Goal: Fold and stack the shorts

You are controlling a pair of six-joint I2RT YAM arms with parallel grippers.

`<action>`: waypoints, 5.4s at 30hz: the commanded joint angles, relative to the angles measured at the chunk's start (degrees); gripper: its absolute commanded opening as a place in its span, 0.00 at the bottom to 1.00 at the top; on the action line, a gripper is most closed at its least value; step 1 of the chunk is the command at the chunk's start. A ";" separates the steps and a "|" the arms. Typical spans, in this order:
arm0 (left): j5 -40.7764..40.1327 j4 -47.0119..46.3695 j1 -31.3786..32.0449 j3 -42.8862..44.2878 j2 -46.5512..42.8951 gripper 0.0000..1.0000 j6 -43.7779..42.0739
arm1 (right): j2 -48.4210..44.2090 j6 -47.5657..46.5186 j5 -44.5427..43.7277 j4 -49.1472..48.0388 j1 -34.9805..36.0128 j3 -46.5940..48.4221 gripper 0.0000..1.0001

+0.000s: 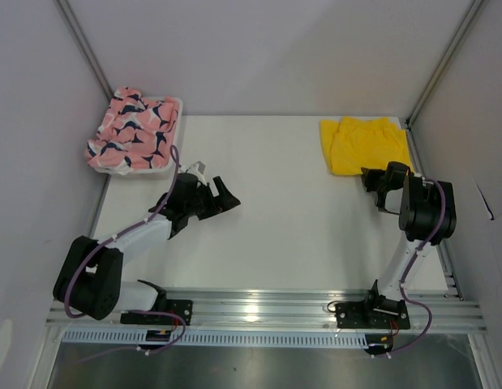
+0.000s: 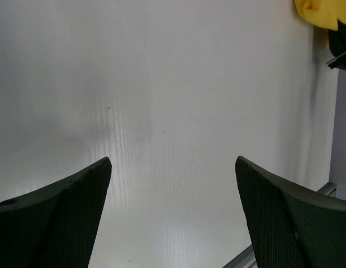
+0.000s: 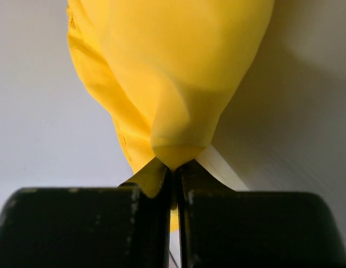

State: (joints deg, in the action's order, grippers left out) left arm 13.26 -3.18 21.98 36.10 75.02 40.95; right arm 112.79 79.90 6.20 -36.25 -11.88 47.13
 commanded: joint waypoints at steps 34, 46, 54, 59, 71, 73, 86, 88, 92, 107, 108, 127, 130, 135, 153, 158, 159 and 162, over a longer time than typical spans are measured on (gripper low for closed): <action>-10.70 14.52 -4.66 -0.92 -17.27 0.99 -4.91 | -27.97 -36.20 10.75 31.88 3.52 -0.98 1.00; -24.77 14.26 -4.57 -8.49 -27.64 0.99 -10.71 | -36.15 -51.16 -14.43 26.34 29.88 -8.62 0.99; -25.38 8.20 -4.57 -15.44 -37.92 0.99 -13.43 | -46.41 -51.77 -19.03 13.33 32.45 -19.61 0.99; -25.39 5.82 -4.57 -18.25 -41.88 0.99 -14.58 | -48.37 -55.72 -15.61 14.09 32.27 -20.25 1.00; -26.97 4.59 -4.57 -19.84 -42.95 0.99 -13.97 | -45.12 -56.61 -9.01 10.06 32.36 -20.33 0.99; -26.53 4.23 -4.57 -19.84 -41.55 0.99 -13.70 | -45.29 -56.69 -8.92 9.97 32.45 -20.33 1.00; -26.35 5.55 -4.57 -19.40 -42.77 0.99 -13.70 | -46.52 -57.05 -8.48 8.39 32.36 -21.29 0.99; -26.44 5.73 -4.57 -19.40 -42.94 0.99 -13.70 | -46.52 -57.05 -8.48 8.13 32.36 -21.47 1.00; -26.35 5.90 -4.57 -18.96 -41.98 0.99 -13.61 | -46.61 -57.05 -7.96 8.12 32.36 -21.38 0.99; -34.87 17.93 -5.80 -3.79 -31.64 0.99 2.02 | -46.70 -56.69 -7.34 7.77 32.45 -21.82 0.99; -35.05 19.86 -6.94 -1.49 -29.26 0.99 2.46 | -46.79 -56.69 -7.43 7.86 32.45 -21.82 1.00; -28.55 33.86 -38.58 41.42 2.67 0.99 7.48 | -46.79 -56.26 -6.90 7.69 32.45 -21.73 0.99; -30.83 31.92 -38.85 43.08 5.74 0.99 8.27 | -46.79 -56.17 -6.90 7.77 32.53 -21.73 0.99; -31.28 32.80 -39.64 47.31 14.17 0.99 9.24 | -46.70 -56.17 -6.99 8.04 32.45 -21.56 0.99; -29.52 32.89 -41.66 56.63 31.06 0.32 6.87 | -47.14 -56.17 -7.51 8.74 32.53 -21.30 0.99; -27.06 29.82 -41.58 56.98 27.91 0.00 4.40 | -46.88 -56.17 -7.78 8.74 32.53 -21.30 0.99; -26.79 29.46 -41.49 56.63 26.94 0.00 4.32 | -46.96 -56.17 -7.78 8.91 32.45 -21.21 1.00; -25.30 27.36 -40.44 55.93 22.21 0.00 2.91 | -47.40 -56.17 -8.04 8.74 32.53 -21.47 1.00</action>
State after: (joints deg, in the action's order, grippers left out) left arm -14.11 28.93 -19.16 90.32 104.84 46.19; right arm 66.89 23.94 -0.78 -25.41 20.32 25.30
